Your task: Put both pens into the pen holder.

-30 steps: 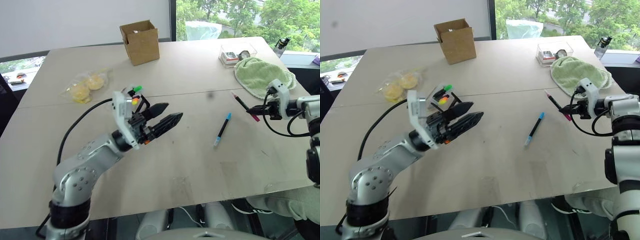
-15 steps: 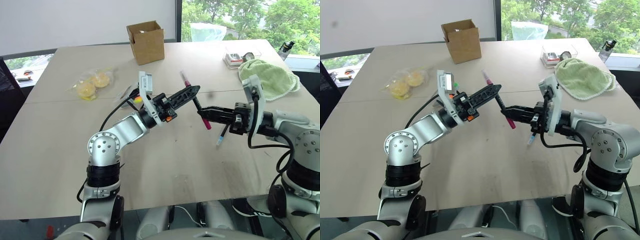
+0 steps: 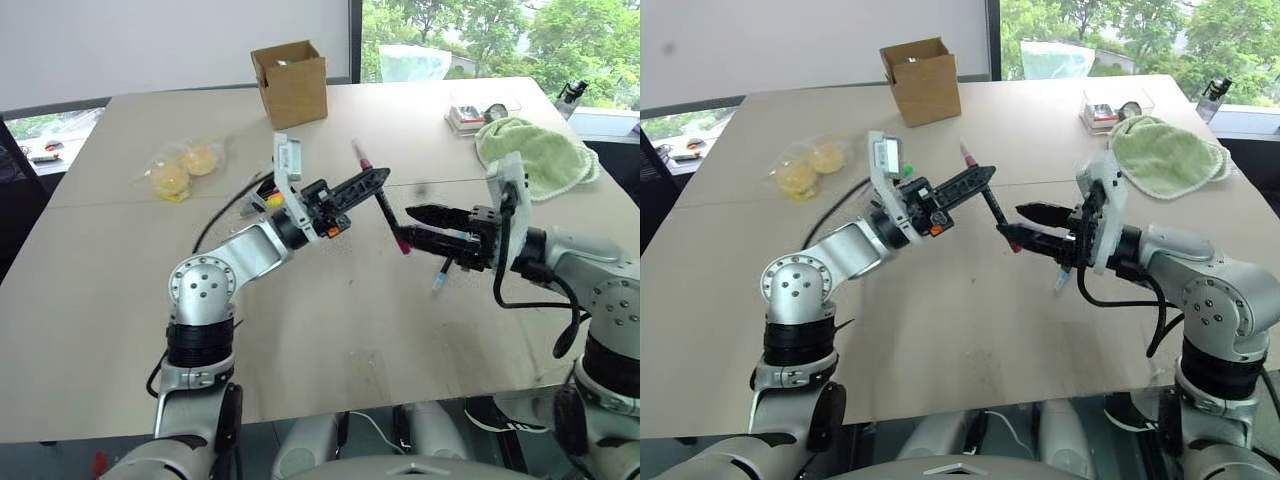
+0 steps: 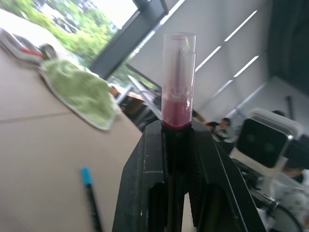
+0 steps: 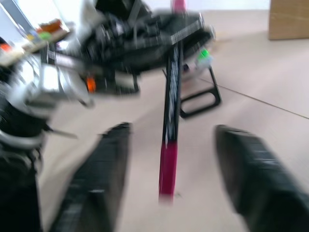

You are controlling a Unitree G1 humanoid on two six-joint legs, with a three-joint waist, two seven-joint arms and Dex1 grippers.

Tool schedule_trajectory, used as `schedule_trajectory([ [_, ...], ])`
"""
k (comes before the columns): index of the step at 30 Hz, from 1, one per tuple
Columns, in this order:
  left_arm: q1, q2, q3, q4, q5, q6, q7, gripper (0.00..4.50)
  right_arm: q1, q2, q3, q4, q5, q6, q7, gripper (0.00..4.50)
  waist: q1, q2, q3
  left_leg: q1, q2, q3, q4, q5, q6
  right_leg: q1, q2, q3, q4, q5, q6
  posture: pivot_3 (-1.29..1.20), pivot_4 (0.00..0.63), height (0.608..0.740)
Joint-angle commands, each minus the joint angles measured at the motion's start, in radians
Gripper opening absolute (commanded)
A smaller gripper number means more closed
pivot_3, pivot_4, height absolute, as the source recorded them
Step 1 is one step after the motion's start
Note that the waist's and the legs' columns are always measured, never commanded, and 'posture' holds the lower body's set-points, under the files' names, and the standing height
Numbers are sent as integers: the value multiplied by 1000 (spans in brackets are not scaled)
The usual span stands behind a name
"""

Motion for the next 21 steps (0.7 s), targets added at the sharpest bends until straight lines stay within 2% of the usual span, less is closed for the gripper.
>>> schedule_trajectory([
  [1,-33,163,-87,-161,378,-210,-123,0,43,-117,-13,-70,-59,-175,42,4473,0,-1,1,-1,0,0,0,0,0,-1,0,0,0,0,0,0,150,740],
  [4,-27,217,-104,-208,531,-297,-122,0,84,-202,-10,-96,-85,-272,82,4473,1,-1,0,-1,0,2,-2,0,0,-1,0,2,-2,0,0,0,150,740],
  [6,-8,297,-149,-237,727,-402,-139,0,107,-232,-11,-126,-114,-358,96,4473,1,-1,1,0,0,1,-2,0,0,-1,0,1,-3,0,0,0,150,740],
  [8,18,403,-229,-224,1004,-580,-150,0,127,-254,-6,-144,-124,-406,105,4473,0,-1,1,-1,1,1,-4,0,0,-1,0,1,-4,0,0,0,150,740],
  [9,33,422,-242,-203,1074,-638,-144,0,131,-255,-3,-145,-119,-413,97,4473,-1,-1,1,0,1,2,-5,0,0,-1,0,2,-4,0,0,0,150,740],
  [14,72,414,-263,-131,1255,-737,-126,0,134,-259,51,-116,-132,-446,81,4473,6,-1,1,0,1,1,-5,0,0,0,0,2,-5,0,0,0,150,740],
  [21,62,351,-254,-28,1324,-775,-151,0,104,-266,72,-101,-120,-448,59,4473,4,-1,1,-2,1,0,-4,0,0,0,0,-1,-5,0,0,0,150,740],
])
